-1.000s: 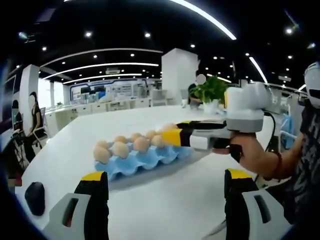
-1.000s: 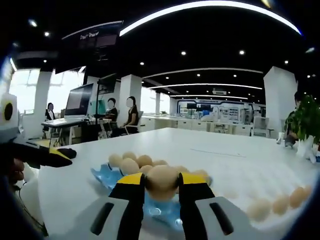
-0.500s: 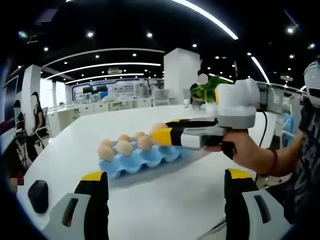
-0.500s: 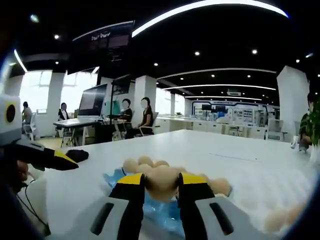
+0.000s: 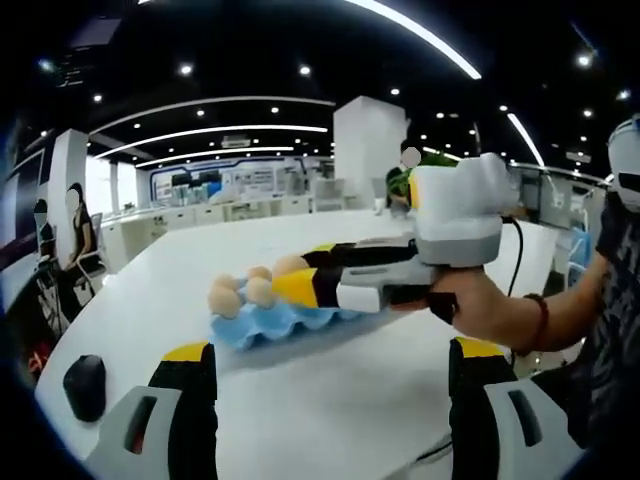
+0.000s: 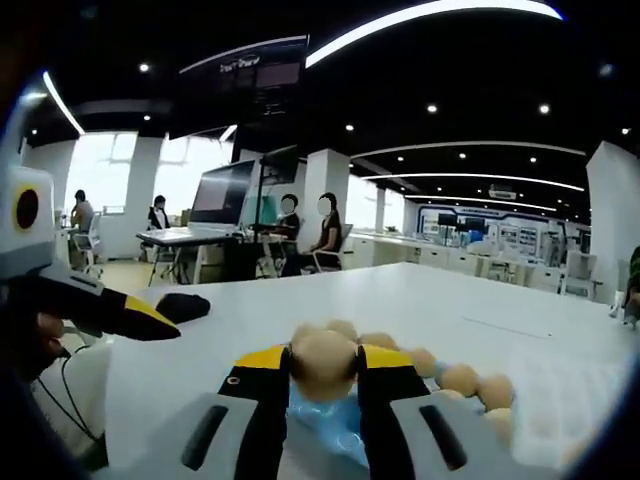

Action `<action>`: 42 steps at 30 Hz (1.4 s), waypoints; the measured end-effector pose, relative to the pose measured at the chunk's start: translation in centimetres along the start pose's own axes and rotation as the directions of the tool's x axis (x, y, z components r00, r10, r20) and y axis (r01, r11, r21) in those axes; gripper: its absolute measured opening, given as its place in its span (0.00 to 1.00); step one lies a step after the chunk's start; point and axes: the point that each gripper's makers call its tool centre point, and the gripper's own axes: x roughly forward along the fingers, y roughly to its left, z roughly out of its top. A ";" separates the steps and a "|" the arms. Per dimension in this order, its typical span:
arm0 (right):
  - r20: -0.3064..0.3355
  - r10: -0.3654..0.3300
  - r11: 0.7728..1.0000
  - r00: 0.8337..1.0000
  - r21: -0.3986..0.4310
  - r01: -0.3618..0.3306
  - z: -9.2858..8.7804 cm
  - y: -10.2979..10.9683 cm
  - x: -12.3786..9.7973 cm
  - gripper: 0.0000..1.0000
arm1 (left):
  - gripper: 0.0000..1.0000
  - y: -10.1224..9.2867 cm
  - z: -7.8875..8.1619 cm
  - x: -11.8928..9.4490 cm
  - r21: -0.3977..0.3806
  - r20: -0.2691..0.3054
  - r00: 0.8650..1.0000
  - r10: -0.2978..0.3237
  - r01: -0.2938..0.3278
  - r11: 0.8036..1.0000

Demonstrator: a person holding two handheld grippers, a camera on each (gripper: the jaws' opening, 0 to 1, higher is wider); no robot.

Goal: Place the egg into an empty slot of the egg tray after lifting it from the table, then release the egg inside the slot.

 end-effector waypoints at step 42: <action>-0.087 0.129 0.991 0.988 -0.031 -0.132 -2.8 4.3 5.7 0.39 | 0.98 2.5 -0.8 -0.8 -0.029 0.000 1.000 0.025 -0.025 0.999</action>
